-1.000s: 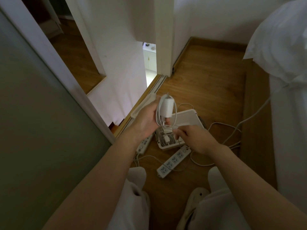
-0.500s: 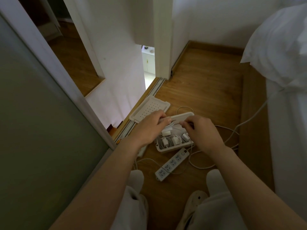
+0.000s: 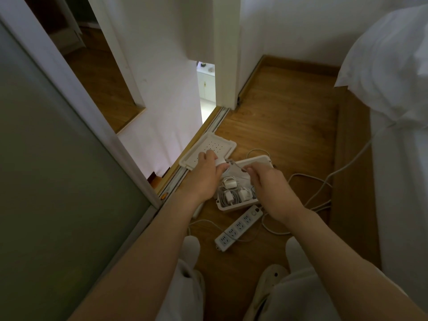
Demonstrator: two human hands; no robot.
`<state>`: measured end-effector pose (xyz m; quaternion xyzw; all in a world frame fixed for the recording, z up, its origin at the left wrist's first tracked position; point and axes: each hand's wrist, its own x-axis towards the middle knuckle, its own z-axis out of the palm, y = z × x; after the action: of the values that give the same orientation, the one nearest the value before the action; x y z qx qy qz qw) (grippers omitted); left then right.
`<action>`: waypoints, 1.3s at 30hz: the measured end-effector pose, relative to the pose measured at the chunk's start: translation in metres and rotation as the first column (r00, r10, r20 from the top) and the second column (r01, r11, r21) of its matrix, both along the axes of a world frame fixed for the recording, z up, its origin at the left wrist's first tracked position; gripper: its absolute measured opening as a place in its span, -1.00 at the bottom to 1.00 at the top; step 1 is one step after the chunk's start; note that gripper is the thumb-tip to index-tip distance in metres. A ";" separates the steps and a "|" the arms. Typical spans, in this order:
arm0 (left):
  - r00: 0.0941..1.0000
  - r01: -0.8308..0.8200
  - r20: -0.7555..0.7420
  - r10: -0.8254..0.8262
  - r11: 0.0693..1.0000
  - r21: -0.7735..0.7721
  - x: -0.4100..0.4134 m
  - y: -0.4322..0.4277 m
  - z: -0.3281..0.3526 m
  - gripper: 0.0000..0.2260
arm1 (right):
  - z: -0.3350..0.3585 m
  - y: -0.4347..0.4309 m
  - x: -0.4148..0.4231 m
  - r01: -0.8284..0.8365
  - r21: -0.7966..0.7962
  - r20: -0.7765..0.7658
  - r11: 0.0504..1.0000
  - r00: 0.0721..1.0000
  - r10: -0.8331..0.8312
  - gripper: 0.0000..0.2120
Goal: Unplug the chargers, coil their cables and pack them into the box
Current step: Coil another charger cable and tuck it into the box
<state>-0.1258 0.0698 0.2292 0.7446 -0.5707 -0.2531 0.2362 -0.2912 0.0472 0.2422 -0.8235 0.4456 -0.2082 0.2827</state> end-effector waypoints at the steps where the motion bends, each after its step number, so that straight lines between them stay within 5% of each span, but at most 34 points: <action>1: 1.000 -0.028 0.000 0.028 0.999 -0.016 0.000 -0.001 -0.001 -0.75 | -0.001 0.005 0.003 -0.019 0.033 -0.005 0.999 1.000 0.019 -0.73; 8: 0.970 -0.202 -0.159 0.182 0.972 -0.121 -0.011 -0.007 -0.002 -0.78 | -0.014 0.023 0.024 -0.118 0.061 -0.068 0.991 0.990 0.122 -0.56; 13: 0.861 -0.337 -0.433 0.268 0.937 -0.090 -0.021 -0.013 0.007 -0.81 | -0.012 0.026 0.025 -0.104 0.153 0.051 0.983 0.994 0.098 -0.82; 18: 0.461 -0.493 -0.799 0.386 0.860 0.131 -0.027 -0.022 0.013 -0.69 | -0.020 0.021 0.021 -0.135 0.177 -0.021 0.975 0.990 0.141 -0.84; 22: 0.146 -0.511 -0.910 0.389 0.817 0.267 -0.026 -0.026 0.014 -0.58 | -0.017 0.012 0.016 -0.045 0.135 -0.130 0.990 0.990 0.062 -0.84; 28: 0.072 -0.543 -0.922 0.381 0.790 0.284 -0.021 -0.031 0.018 -0.62 | 0.004 0.025 0.013 -0.070 -0.234 -0.091 0.970 0.995 0.050 -0.82; 31: 0.057 -0.493 -0.931 0.359 0.821 0.287 -0.026 -0.027 0.022 -0.61 | -0.003 0.026 0.014 -0.104 -0.070 -0.059 0.992 0.993 0.100 -0.78; 36: -0.159 -0.438 -0.962 0.224 0.857 0.272 -0.020 -0.021 0.025 -0.62 | -0.018 0.017 0.011 -0.135 0.295 -0.072 0.946 0.984 0.163 -0.73; 39: -0.141 -0.432 -0.966 0.215 0.865 0.255 -0.014 -0.017 0.028 -0.69 | -0.022 0.013 0.007 -0.131 0.355 -0.034 0.925 0.988 0.153 -0.73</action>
<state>-0.1394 0.0529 0.2571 0.4279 -0.0372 -0.5936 0.6805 -0.2846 0.0602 0.2206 -0.7957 0.4232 -0.0787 0.4261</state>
